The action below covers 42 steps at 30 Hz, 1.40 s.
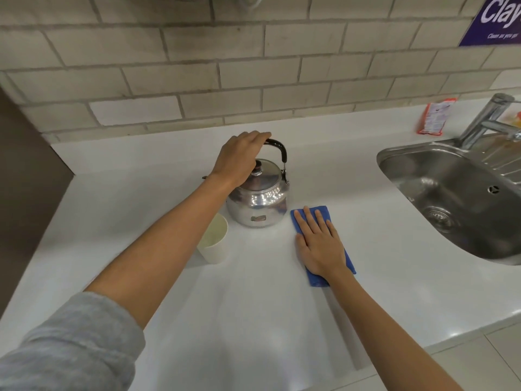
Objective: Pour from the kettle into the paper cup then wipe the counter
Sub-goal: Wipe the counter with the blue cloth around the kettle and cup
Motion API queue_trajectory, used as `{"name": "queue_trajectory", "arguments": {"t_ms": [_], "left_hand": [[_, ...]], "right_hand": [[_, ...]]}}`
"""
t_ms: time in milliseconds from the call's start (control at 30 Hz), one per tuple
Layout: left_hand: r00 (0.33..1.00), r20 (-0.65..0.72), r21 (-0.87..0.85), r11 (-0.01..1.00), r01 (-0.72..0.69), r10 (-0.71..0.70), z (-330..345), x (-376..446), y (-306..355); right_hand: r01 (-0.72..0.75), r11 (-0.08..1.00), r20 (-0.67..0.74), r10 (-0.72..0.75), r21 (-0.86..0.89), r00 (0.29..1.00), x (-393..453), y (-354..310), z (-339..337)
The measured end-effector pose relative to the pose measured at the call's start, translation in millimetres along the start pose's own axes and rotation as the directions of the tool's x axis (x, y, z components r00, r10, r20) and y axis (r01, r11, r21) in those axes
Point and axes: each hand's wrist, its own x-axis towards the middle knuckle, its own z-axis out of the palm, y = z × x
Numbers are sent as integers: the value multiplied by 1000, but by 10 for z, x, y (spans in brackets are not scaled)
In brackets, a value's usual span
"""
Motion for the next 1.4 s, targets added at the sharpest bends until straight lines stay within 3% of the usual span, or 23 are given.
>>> {"name": "queue_trajectory", "arguments": {"t_ms": [167,433,633,767,867,967,1167,1400], "left_hand": [[995,-98,24,1000,17,-15,-173,176,-9],[989,-143,128,991,-25,43,-393,371,-42],[992,-119,159,987,-19,38,-432,453,-42],[995,-89,163,986,-34,50,-462,487,-38],[996,-81,156,987,-35,48,-493,492,-30],[996,-80,151,988,-35,47,-508,494,-24],[997,-71,142,990,-20,30,-480,486,-33],[997,-71,107,994,-3,11,-387,472,29]], "right_hand": [[-4,1000,7,4,15,1000,248,-86,-1],[50,998,65,-52,36,997,858,-381,22],[239,971,52,-239,14,970,925,-763,18],[407,912,69,-409,49,910,397,-536,28],[284,958,31,-285,39,958,304,-193,-18],[109,994,66,-109,2,992,754,-195,-82],[105,976,55,-117,190,992,1182,-839,-5],[406,912,105,-411,64,906,730,-989,96]]}}
